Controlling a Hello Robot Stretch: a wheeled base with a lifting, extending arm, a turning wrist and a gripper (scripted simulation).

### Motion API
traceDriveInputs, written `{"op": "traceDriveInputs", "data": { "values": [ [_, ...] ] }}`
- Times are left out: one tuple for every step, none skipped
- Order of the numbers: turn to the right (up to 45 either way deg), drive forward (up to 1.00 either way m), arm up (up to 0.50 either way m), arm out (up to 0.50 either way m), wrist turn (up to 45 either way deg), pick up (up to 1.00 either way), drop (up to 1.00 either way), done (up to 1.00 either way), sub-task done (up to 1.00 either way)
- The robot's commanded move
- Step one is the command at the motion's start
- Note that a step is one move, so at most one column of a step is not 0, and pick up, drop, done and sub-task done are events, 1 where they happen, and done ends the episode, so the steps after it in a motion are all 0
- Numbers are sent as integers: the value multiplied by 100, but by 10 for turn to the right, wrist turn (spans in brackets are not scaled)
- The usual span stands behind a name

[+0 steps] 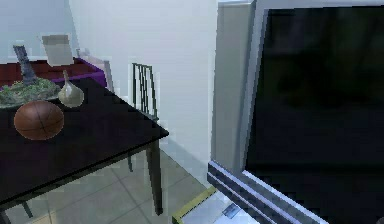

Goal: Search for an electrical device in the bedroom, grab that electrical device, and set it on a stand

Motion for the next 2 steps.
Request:
{"op": "traceDriveInputs", "data": {
  "values": [
    [0,0,0,0,390,0,0,0,0],
    [0,0,0,0,0,0,100,0,0]
  ]
}}
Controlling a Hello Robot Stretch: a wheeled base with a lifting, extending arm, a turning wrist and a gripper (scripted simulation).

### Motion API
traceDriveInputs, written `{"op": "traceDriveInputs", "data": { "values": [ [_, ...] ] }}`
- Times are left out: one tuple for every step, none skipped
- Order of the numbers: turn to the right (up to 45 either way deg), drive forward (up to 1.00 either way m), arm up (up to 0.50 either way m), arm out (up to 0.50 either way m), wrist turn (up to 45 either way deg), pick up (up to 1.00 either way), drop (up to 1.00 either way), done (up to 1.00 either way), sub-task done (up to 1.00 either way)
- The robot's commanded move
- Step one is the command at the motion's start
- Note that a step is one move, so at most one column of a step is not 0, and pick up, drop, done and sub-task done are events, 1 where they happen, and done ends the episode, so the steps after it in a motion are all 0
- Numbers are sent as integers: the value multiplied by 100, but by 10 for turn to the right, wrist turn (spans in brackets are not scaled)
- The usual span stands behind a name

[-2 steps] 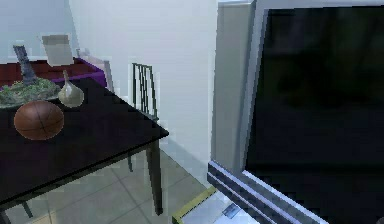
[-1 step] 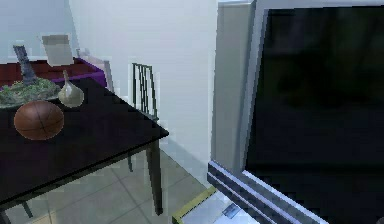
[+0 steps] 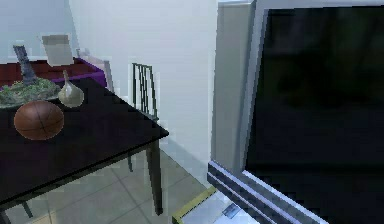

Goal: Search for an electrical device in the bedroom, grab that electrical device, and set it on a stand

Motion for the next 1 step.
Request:
{"op": "traceDriveInputs", "data": {
  "values": [
    [0,0,0,-10,0,0,0,0,0]
  ]
}}
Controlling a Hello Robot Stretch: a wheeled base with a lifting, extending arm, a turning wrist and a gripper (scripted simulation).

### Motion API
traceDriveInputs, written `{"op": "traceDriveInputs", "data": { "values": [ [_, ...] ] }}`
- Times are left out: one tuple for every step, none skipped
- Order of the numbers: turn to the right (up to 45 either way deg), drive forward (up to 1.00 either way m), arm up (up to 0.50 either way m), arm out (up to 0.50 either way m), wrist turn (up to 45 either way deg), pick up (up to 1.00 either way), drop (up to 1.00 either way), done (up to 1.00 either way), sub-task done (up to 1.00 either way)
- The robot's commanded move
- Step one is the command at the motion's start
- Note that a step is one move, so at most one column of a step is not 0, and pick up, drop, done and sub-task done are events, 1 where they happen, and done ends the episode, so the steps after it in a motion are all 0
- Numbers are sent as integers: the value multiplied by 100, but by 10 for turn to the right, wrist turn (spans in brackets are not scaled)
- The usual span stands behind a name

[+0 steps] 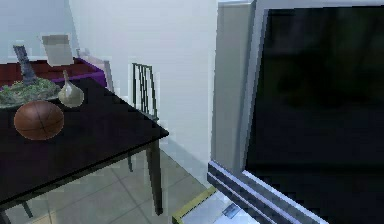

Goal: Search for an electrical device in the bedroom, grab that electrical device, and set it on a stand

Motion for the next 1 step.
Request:
{"op": "traceDriveInputs", "data": {
  "values": [
    [0,0,0,0,0,0,0,100,0]
  ]
}}
